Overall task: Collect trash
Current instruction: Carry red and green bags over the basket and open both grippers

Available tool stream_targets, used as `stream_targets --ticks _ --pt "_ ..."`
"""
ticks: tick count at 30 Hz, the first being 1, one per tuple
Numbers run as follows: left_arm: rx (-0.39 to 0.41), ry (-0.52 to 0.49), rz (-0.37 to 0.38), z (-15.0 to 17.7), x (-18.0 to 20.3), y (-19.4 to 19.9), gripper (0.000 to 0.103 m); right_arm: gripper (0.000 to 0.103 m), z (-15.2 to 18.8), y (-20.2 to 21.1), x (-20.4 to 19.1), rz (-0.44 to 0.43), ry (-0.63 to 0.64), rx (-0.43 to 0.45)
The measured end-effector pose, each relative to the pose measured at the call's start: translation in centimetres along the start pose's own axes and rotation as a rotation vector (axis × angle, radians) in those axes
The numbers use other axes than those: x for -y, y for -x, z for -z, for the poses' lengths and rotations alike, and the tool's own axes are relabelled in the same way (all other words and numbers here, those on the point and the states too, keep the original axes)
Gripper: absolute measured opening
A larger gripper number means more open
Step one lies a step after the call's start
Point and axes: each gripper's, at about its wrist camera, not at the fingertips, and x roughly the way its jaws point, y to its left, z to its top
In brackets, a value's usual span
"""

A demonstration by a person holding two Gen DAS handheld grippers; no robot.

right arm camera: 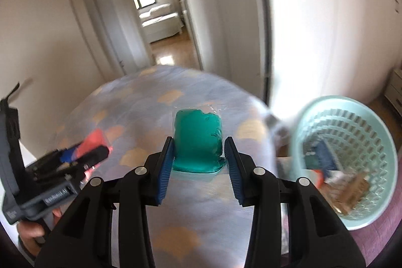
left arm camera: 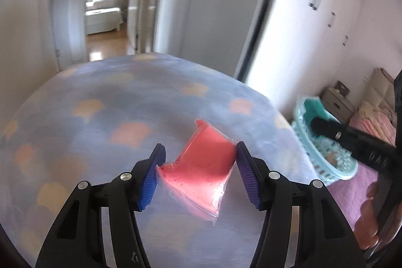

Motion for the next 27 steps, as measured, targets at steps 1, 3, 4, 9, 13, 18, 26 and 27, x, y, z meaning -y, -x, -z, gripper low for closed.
stream_targets --ticks 1,3,4,9,13,18,26,27 --pt "-0.005 -0.006 0.026 -0.1 1.2 -0.3 0.056 0.038 0.0 1.0 1.1 0.012 -0.019 0.016" --pt "-0.003 -0.025 0.064 -0.1 3.5 -0.3 0.056 0.038 0.0 2.7 3.1 0.047 -0.046 0.040" --pt "0.000 -0.042 0.080 -0.2 4.6 -0.5 0.056 0.038 0.0 3.6 4.2 0.075 -0.060 0.058" --pt "0.007 -0.165 0.104 -1.4 10.4 -1.8 0.056 0.038 -0.2 6.9 9.0 0.162 -0.134 0.117" --pt "0.011 -0.213 0.156 -1.8 14.2 -2.5 0.056 0.038 -0.1 8.4 12.4 0.224 -0.182 0.142" --pt "-0.010 -0.306 0.177 -2.4 18.9 -4.6 0.056 0.038 0.5 8.9 16.1 0.278 -0.228 0.126" --pt "-0.095 -0.338 0.241 -2.9 24.6 -9.8 0.056 0.038 1.4 8.3 20.7 0.337 -0.299 0.093" --pt "-0.110 -0.339 0.249 -2.9 25.1 -10.5 0.057 0.038 1.3 8.1 21.0 0.340 -0.308 0.088"
